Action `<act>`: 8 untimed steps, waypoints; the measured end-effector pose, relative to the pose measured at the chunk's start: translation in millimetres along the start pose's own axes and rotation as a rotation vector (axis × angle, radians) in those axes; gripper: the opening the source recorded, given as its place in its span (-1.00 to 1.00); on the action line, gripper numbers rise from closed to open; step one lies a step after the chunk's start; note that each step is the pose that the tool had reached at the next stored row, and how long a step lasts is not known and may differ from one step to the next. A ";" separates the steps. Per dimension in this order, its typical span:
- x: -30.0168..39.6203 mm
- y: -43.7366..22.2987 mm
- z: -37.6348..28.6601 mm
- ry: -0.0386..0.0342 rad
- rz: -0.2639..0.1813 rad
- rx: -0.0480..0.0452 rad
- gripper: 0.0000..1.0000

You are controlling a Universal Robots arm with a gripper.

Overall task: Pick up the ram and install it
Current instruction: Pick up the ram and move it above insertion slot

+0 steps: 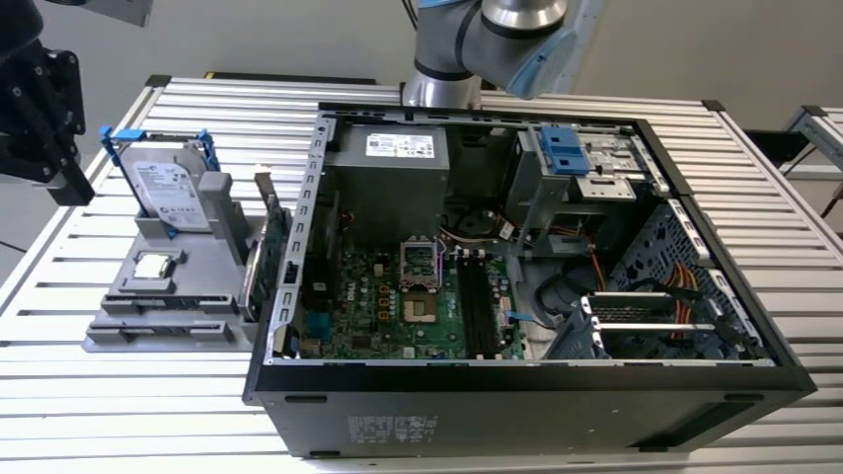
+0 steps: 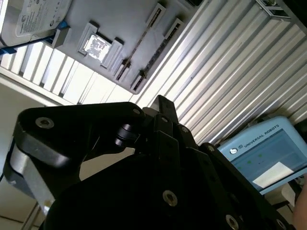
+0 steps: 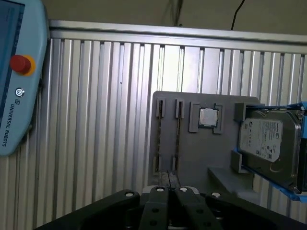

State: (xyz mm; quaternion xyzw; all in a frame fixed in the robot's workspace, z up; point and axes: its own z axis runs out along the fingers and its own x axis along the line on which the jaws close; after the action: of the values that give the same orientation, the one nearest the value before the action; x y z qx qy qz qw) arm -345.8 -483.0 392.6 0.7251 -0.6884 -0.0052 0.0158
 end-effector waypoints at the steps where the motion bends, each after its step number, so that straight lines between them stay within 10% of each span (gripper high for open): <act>1: 0.0 0.0 0.0 -0.0001 0.000 0.0000 -1.00; 7: 0.0 0.0 0.0 -0.0001 0.000 0.0000 -1.00; 8: 0.0 0.0 0.0 0.0000 0.000 -0.0001 1.00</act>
State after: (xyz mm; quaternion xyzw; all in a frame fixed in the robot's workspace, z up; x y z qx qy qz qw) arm -345.8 -483.0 392.6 0.7252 -0.6884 -0.0052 0.0158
